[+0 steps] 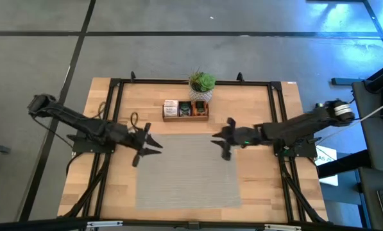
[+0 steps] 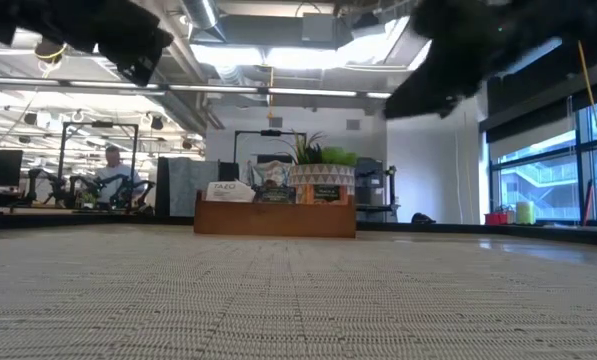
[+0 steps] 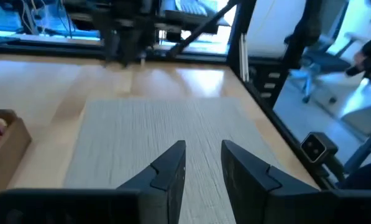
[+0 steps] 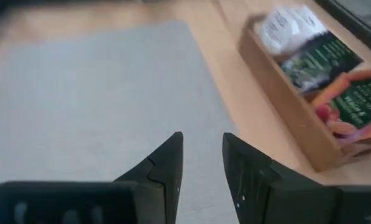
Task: Pick & Place Tea
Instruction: Return to Home Position
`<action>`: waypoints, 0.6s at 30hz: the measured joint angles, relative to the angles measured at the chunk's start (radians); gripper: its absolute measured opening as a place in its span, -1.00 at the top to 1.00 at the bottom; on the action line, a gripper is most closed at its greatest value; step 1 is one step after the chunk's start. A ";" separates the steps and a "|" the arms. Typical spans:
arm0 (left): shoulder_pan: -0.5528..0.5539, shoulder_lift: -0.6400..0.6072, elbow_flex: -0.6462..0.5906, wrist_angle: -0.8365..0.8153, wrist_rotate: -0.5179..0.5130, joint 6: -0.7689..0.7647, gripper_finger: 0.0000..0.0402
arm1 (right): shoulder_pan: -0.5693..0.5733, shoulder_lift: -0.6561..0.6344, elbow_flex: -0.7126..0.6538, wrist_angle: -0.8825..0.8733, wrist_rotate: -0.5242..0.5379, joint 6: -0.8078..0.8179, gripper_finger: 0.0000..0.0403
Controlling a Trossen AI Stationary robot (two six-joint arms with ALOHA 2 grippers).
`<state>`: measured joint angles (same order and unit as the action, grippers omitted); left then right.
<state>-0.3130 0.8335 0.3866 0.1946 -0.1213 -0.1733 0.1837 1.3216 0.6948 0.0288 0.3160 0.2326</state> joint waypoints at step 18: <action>0.294 -0.572 -0.288 0.041 0.238 -0.012 0.50 | 0.096 -0.672 -0.531 0.248 -0.004 0.054 0.43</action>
<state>-0.0190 0.2612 0.0987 0.2356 0.1163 -0.1856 0.2793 0.6494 0.1633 0.2765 0.3122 0.2867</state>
